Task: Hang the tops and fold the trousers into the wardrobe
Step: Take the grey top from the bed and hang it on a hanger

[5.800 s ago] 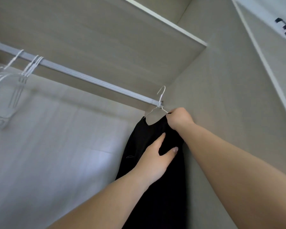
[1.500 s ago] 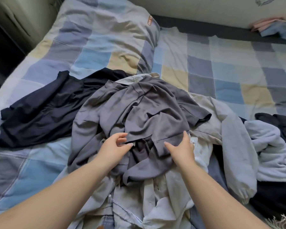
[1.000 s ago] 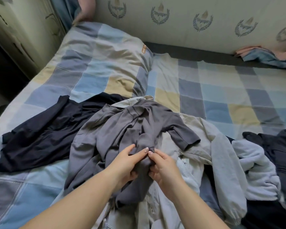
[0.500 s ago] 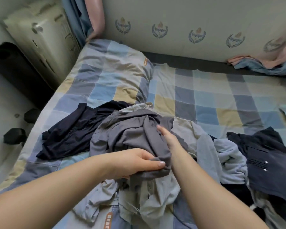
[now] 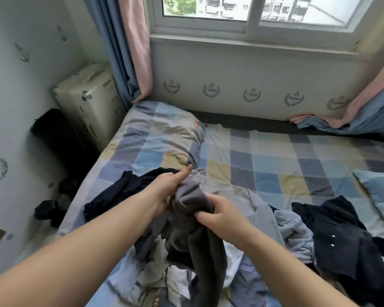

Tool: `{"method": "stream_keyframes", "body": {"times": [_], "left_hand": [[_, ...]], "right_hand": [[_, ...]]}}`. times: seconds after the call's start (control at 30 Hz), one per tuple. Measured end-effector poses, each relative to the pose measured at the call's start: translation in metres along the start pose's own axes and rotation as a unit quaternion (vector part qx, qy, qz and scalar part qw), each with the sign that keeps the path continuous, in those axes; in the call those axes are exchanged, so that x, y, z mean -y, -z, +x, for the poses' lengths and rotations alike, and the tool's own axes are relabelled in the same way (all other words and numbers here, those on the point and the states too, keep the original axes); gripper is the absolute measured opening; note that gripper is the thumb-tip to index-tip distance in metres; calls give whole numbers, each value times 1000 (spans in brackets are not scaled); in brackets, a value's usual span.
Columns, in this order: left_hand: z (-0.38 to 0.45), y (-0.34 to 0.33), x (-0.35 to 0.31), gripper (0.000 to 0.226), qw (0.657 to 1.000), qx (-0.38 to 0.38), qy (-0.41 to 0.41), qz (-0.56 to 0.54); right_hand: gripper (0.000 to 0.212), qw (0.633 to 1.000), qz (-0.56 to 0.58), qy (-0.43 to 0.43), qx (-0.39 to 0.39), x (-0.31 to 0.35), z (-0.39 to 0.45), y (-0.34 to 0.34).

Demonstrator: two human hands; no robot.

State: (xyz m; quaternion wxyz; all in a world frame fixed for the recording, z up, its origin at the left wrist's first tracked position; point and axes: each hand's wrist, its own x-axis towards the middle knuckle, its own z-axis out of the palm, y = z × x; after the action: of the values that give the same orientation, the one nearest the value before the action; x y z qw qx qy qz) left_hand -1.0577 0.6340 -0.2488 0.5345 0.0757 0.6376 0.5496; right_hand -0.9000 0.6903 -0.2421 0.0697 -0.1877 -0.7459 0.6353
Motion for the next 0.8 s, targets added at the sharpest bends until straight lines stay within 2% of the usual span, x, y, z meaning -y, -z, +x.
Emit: {"method": "stream_keyframes", "body": {"times": [0.1,0.17,0.23,0.3,0.33,0.37,0.43,0.5,0.57,0.63,0.7,0.8], "left_hand": [[-30,-15,-5,29,998,38,-46,32],[-50,-24,-12,32,994,81,-61,46],[-74,-37,-23,36,986,130,-82,58],[-100,-53,-35,32,978,163,-108,67],[-114,-61,-42,27,975,171,-122,73],[-127,-69,-49,23,970,179,-139,84],[-153,-88,-62,24,961,195,-166,106],[-174,-106,-70,27,952,200,-192,128],[-189,-120,-74,29,944,208,-212,142],[-202,-133,-74,35,936,209,-231,167],[-209,-142,-72,36,931,190,-247,188],[-209,-149,-70,35,931,133,-268,210]], "right_hand": [[15,993,-94,15,69,27,-24,12],[18,989,-128,12,71,44,-40,32],[13,987,-162,23,-14,52,-57,56],[9,963,-230,36,-133,52,-72,82],[11,951,-259,33,-166,51,-76,93],[21,944,-278,21,-173,51,-81,102],[47,943,-306,-23,-131,53,-96,119],[47,944,-313,-61,-80,56,-114,130],[26,938,-334,-68,-69,56,-134,134],[8,923,-366,-59,-103,63,-154,137],[11,921,-357,-50,-149,71,-175,143],[18,930,-283,-34,-232,91,-209,151]]}}
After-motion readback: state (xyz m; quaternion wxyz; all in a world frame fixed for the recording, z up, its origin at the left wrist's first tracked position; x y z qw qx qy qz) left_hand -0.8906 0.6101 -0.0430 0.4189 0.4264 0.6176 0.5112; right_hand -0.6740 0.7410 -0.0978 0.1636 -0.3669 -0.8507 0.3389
